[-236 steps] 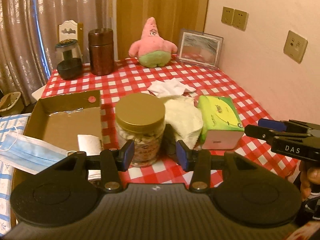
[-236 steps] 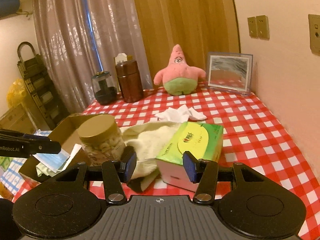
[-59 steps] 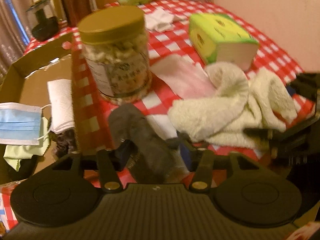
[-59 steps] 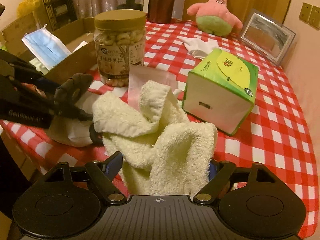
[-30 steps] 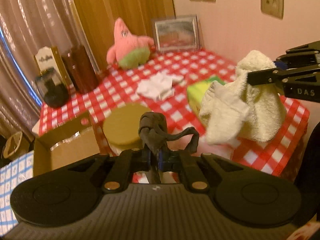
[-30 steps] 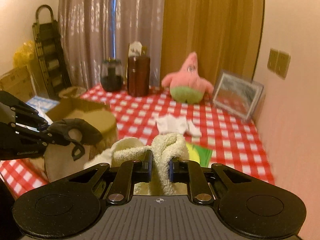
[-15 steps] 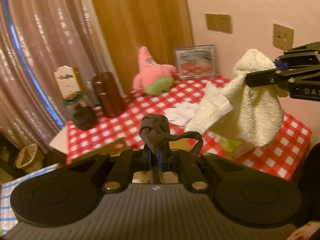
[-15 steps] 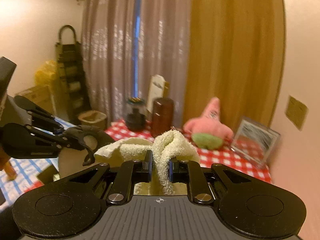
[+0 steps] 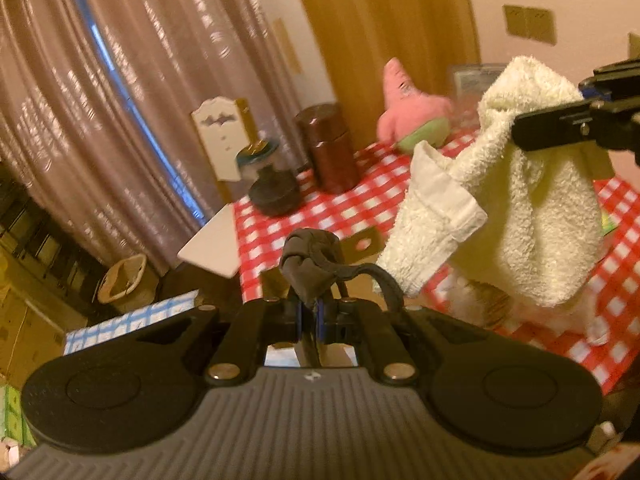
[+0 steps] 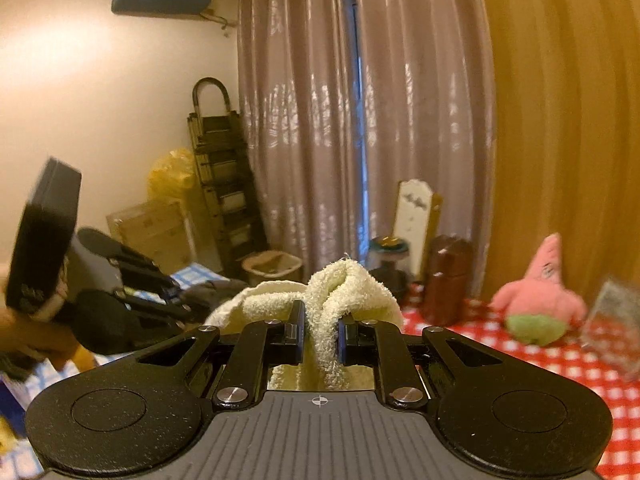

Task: Organize soft objects
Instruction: 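Carry the sock and cream towel to the tray with both grippers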

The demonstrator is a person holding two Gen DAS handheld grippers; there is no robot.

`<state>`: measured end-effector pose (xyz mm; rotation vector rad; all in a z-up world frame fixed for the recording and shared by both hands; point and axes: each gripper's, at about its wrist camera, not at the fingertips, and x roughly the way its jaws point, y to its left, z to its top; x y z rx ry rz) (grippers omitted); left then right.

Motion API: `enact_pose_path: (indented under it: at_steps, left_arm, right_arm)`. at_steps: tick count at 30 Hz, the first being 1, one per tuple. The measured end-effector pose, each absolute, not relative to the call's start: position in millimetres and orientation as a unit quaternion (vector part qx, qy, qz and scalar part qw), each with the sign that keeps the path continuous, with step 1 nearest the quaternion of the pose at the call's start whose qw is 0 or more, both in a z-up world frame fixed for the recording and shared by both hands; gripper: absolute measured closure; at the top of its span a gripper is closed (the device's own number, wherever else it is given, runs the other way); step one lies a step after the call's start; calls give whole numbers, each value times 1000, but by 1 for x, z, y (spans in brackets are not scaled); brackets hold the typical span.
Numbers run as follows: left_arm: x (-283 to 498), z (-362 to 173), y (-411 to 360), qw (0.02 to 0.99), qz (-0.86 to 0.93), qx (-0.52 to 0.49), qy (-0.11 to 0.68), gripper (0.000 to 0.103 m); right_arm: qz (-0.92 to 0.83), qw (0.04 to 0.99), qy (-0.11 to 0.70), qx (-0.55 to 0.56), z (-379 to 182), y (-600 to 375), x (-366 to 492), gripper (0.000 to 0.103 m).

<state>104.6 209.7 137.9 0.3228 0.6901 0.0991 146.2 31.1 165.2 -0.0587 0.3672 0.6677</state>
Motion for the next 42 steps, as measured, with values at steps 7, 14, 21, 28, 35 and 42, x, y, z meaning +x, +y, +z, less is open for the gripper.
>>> enact_pose_path:
  at_steps: [7,14,21,28,35,42]
  left_arm:
    - [127,60,252,916,52,115,380,97]
    - [151,-13,278,894,47,91,436,97]
    - [173,-43,284,886,41,91,453,97]
    - [198,-59,293,888,33,79,451,97]
    - [187,-33,306,902,30,24,430,81]
    - [151,-6,303,907,35,41,417,66]
  right_arm:
    - [319,916,245,15,107,64,204,88]
    - [320,899,300,13,53,88,241,88]
    - [320,892,320,-2,20,96,260,88]
    - [311,892,329,-4,1,100,268,88]
    - [309,893,326,4,-2,105,276,88]
    - [312,880,357,-16,-29,116,275,88]
